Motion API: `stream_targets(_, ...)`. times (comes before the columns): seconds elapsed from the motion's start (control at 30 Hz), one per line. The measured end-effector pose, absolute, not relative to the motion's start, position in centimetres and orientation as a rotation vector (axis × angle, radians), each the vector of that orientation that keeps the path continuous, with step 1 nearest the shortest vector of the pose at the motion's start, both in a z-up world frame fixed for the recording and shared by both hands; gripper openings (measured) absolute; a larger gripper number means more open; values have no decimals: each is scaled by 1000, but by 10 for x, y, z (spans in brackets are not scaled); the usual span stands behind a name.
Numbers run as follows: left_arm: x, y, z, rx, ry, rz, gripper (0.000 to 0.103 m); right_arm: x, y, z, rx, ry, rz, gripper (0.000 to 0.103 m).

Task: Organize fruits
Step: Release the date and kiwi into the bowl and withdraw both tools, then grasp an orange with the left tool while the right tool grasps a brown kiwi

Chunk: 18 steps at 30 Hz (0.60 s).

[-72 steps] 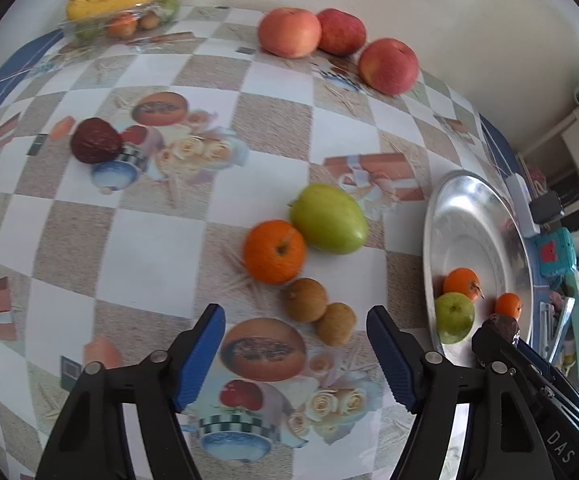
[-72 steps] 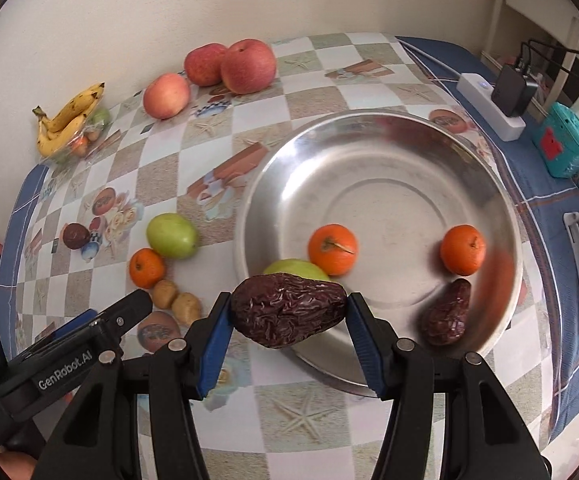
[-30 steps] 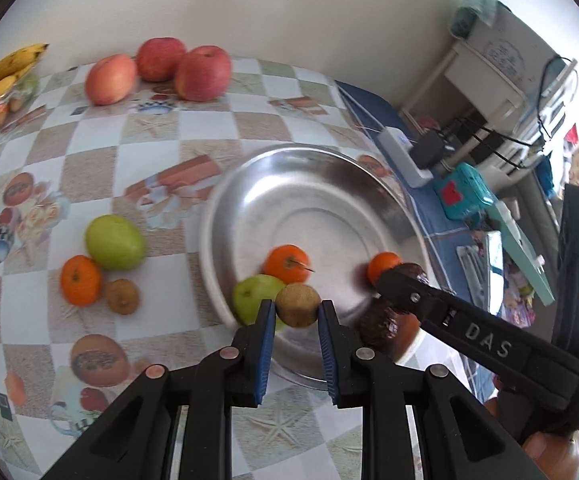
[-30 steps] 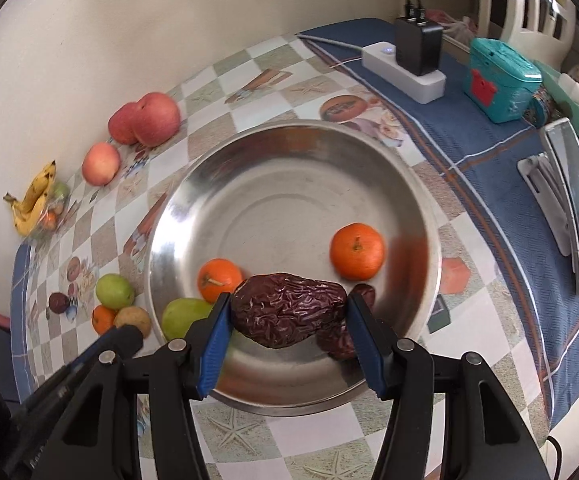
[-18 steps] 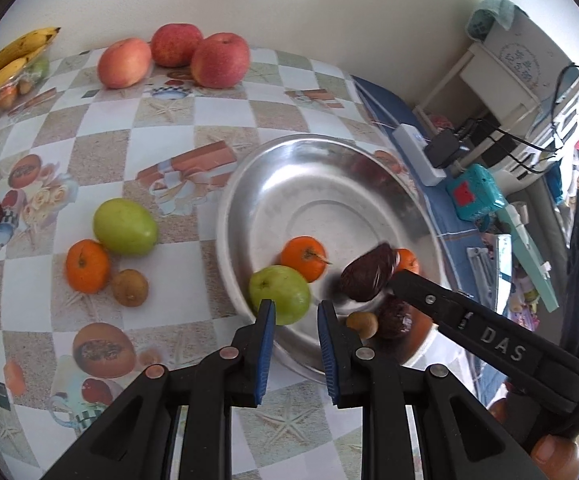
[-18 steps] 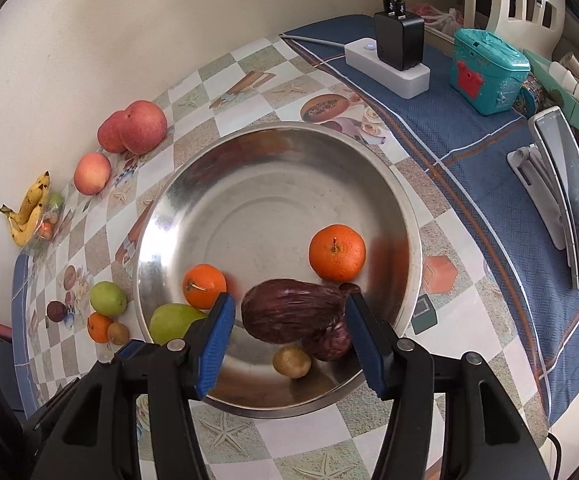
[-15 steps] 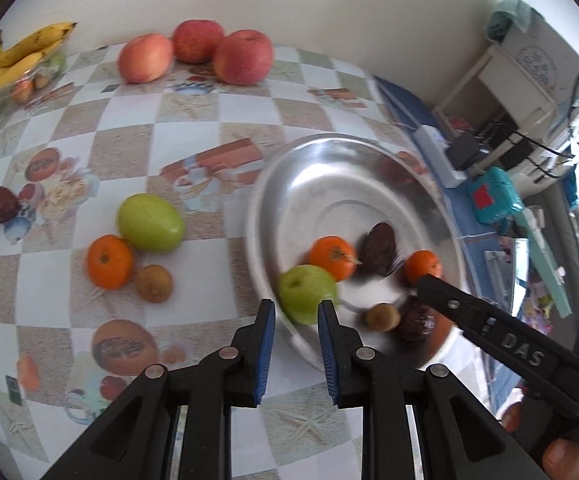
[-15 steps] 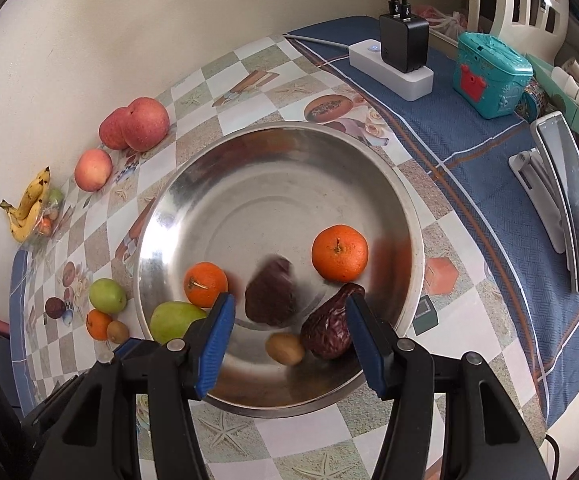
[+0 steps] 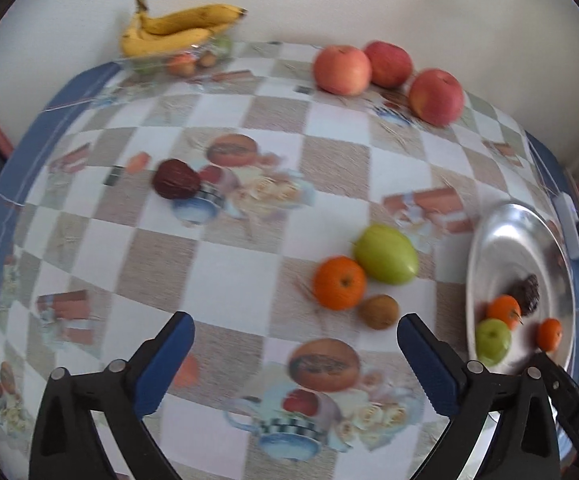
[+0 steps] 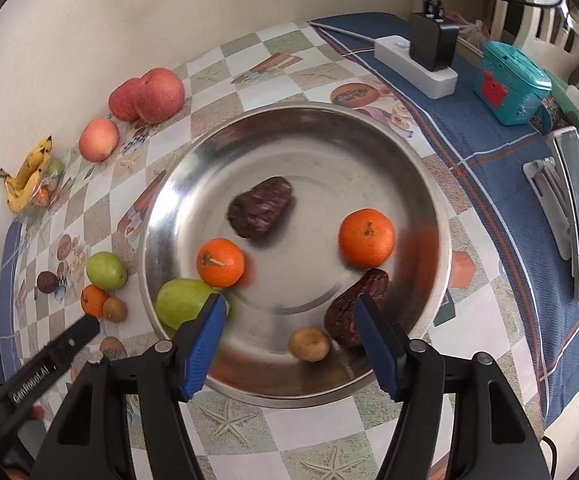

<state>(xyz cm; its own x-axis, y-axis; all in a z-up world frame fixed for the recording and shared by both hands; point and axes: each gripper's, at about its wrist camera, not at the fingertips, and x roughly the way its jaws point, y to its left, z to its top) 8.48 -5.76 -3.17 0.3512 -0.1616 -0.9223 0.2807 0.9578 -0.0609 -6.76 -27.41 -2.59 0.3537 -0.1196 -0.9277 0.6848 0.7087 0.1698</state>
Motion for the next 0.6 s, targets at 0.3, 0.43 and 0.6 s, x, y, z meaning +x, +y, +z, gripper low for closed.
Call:
stream_targets(0.3,104,-22,-19,130,1096,-141,103,-46,-236,-21,466,1107,-471,78)
stream_targets(0.43,111,-8,-18,127,1099,-123,103,-39,-224,-21,437,1107,-453,95)
stream_targets(0.6,120,9,-19,91,1110,-122,103,-31,-215,-22,440,1115,-447,101)
